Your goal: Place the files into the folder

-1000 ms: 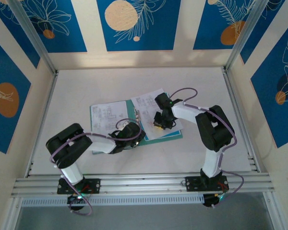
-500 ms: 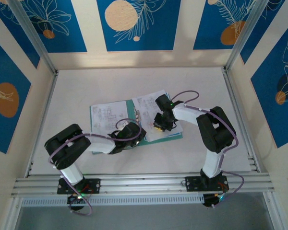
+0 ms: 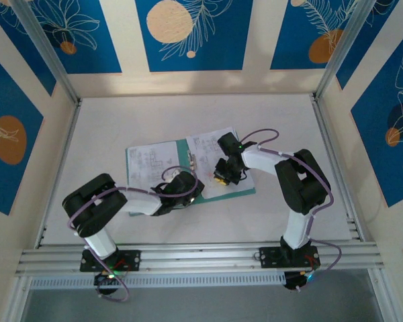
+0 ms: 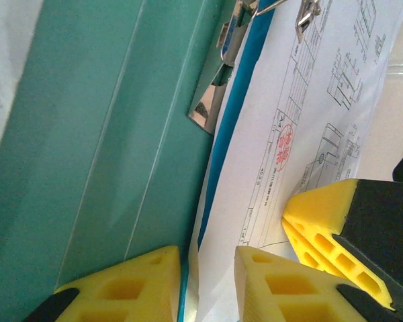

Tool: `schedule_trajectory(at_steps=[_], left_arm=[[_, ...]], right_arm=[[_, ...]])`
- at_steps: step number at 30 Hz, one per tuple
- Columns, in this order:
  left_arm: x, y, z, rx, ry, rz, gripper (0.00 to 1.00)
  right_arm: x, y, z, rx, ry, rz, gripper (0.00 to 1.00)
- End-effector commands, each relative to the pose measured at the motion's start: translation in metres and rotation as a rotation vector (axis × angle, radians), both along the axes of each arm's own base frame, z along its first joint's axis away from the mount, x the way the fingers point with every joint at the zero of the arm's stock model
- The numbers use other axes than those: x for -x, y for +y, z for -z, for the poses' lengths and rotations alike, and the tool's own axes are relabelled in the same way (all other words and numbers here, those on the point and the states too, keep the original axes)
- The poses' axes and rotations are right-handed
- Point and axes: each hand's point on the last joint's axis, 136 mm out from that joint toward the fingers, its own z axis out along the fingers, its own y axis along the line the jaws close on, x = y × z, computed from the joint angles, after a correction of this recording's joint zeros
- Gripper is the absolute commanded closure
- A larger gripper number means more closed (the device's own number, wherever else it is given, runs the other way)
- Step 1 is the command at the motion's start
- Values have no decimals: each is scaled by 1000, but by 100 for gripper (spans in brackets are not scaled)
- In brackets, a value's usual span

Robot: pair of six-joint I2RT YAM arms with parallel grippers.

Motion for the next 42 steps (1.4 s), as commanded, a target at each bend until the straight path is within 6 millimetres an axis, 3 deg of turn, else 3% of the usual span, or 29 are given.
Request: schedule_trajectory(at_steps=[1, 15, 21, 32, 42], left_arm=[[18, 15, 26, -91, 80, 14, 76], [21, 16, 27, -142, 102, 41, 90], [21, 14, 21, -158, 93, 60, 100], [28, 11, 12, -167, 83, 85, 100], [30, 13, 10, -172, 73, 86, 100]], right_arm=[[21, -5, 17, 29, 101, 12, 83], [20, -5, 15, 27, 95, 8, 83], [19, -7, 6, 36, 74, 6, 83], [21, -13, -7, 55, 42, 12, 83], [26, -9, -6, 54, 51, 7, 83]])
